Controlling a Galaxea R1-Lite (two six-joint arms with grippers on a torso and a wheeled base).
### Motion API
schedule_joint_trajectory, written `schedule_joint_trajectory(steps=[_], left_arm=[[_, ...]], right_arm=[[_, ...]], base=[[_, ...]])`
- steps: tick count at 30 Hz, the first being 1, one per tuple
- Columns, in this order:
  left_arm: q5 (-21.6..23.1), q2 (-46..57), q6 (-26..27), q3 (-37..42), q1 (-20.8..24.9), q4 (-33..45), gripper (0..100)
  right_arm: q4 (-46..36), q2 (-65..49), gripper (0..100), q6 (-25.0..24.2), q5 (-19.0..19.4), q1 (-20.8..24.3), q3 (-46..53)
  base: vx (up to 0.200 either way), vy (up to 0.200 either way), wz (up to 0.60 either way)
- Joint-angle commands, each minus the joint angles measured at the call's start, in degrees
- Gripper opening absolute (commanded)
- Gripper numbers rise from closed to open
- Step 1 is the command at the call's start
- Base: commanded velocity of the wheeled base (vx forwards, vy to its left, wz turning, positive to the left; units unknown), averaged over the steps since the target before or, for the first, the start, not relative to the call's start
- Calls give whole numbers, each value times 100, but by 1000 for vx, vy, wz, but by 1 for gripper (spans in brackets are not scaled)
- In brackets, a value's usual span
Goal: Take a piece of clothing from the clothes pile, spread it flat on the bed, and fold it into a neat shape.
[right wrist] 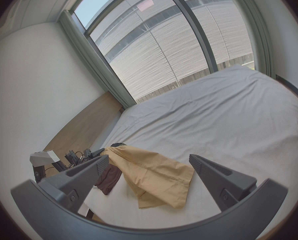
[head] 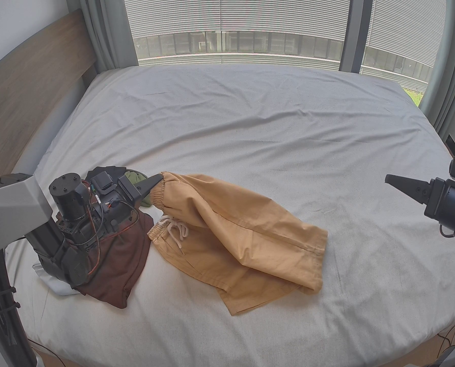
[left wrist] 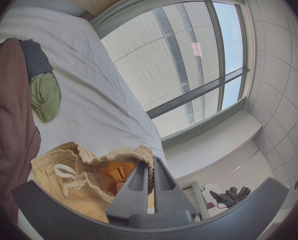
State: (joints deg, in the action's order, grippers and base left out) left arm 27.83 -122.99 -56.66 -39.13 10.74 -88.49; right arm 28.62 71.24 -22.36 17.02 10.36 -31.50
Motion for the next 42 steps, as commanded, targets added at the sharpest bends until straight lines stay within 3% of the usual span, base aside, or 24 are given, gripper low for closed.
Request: schedule_joint_trajectory(steps=[1, 13, 23, 30, 42], left_arm=[[3, -14, -3, -33, -54, -1, 0], [3, -32, -3, -33, -46, -1, 0], [3, -93, -3, -24, -37, -1, 0], [3, -111, -3, -24, -37, -10, 0], [3, -120, 6, -24, -37, -1, 0]], right_arm=[[196, 628, 100, -76, 82, -78, 91], [1638, 2096, 100, -102, 619, -535, 654], [2200, 3036, 100, -120, 671, -649, 724], [3264, 3976, 100, -146, 671, -623, 909], [4512, 5093, 100, -788, 715, -518, 847]], base=[[0, 0, 0], [0, 0, 0], [0, 0, 0], [0, 0, 0], [0, 0, 0]])
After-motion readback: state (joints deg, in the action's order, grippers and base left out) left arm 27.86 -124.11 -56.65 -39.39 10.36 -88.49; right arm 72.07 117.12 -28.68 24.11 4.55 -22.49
